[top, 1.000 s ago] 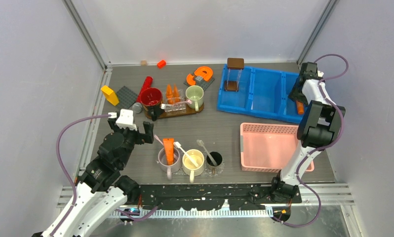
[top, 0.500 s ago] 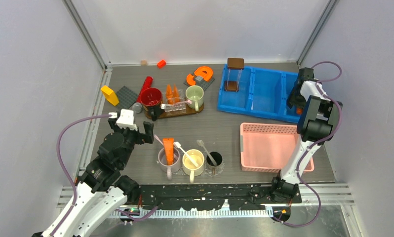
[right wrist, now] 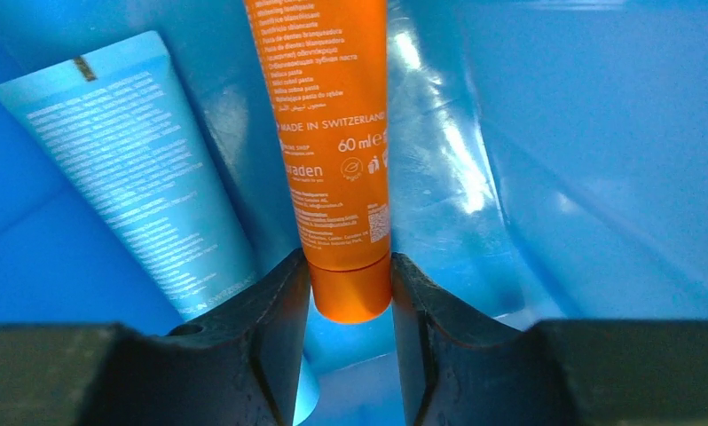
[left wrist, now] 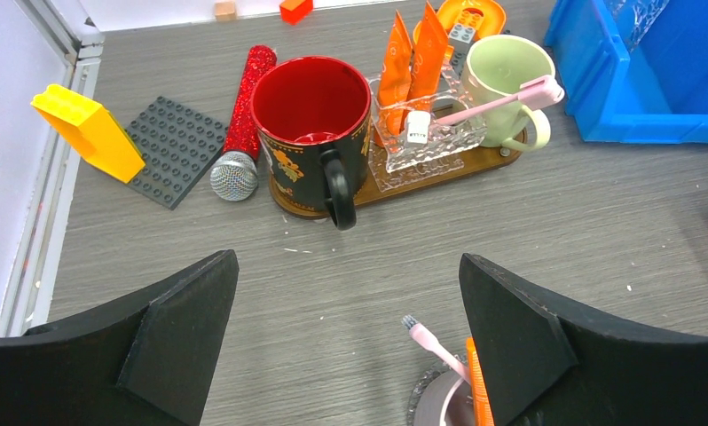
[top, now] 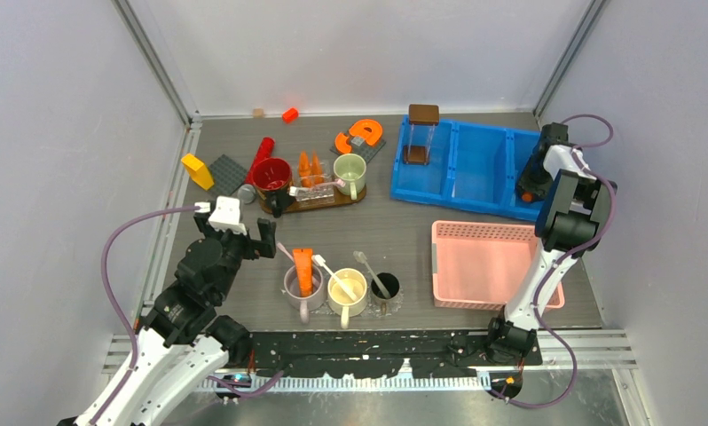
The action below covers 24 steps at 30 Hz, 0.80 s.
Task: Prepare toiletry sets of a toothbrush and toothpaste on the tray
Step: Pick up the toothpaste from the storage box.
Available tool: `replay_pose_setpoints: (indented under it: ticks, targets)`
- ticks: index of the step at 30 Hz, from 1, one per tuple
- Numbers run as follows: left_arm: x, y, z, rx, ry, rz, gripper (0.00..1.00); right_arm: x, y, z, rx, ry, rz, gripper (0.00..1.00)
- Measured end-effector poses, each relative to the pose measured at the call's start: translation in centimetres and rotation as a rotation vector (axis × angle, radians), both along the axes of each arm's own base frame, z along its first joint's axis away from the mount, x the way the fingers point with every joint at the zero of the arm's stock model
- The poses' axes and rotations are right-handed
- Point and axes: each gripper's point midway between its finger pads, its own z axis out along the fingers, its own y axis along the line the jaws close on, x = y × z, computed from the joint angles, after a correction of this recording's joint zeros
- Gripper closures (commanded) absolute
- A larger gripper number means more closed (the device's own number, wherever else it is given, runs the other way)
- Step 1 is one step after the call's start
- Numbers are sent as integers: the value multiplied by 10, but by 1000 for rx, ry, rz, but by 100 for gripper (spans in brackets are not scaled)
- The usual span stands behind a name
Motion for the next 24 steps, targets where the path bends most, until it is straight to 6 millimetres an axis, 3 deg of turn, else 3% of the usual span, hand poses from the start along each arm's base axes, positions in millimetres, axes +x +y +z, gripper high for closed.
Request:
replay_pose_setpoints:
  ticks: [13,17,24]
  targets:
    - [-1,1,2,-7,-10,-1,0,2,7,0,39,-9,18,93]
    - [-2,1,4,-10,-15,-1,0,2,8,5,45,-13,14,99]
    - [-3,-1,4,-16,-17,-18,0,6,10,46,34,-102,6,99]
